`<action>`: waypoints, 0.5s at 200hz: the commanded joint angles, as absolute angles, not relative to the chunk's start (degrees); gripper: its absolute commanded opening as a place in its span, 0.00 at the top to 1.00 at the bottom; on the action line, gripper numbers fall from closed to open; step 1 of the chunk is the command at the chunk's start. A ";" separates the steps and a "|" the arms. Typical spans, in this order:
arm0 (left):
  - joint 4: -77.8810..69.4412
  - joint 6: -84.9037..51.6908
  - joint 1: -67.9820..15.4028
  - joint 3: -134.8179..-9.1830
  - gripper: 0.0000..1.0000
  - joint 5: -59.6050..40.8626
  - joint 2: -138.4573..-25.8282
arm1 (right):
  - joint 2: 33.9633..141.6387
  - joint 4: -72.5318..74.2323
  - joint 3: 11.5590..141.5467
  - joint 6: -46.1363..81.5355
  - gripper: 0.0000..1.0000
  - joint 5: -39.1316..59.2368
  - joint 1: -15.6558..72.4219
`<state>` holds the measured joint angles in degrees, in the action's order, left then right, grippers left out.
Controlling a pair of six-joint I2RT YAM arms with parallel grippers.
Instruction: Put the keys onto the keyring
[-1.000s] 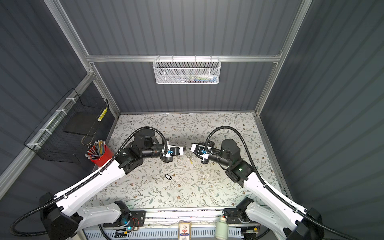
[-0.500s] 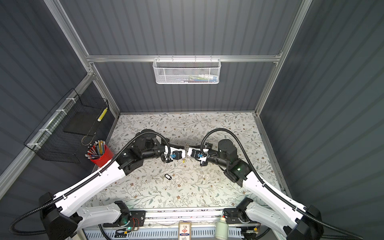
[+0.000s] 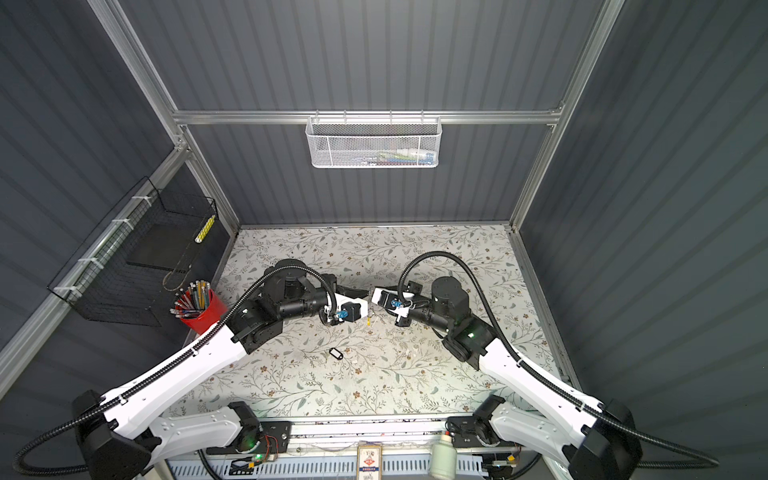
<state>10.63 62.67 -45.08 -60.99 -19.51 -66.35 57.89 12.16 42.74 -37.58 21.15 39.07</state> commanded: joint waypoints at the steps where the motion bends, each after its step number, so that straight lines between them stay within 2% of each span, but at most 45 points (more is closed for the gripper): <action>1: 8.83 63.84 -45.62 -59.88 1.00 -21.55 -64.77 | 56.23 16.91 40.70 -35.10 0.74 21.33 39.29; 39: 4.78 64.57 -45.61 -57.55 1.00 -22.48 -63.49 | 55.46 16.85 39.90 -34.80 0.74 24.05 39.29; 100: -2.73 67.40 -45.58 -52.76 1.00 -23.34 -61.17 | 53.77 15.71 37.57 -34.96 0.70 22.17 38.94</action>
<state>2.42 65.04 -45.34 -54.37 -21.69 -62.57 55.05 15.05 39.24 -36.01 22.63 39.09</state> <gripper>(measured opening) 0.047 0.296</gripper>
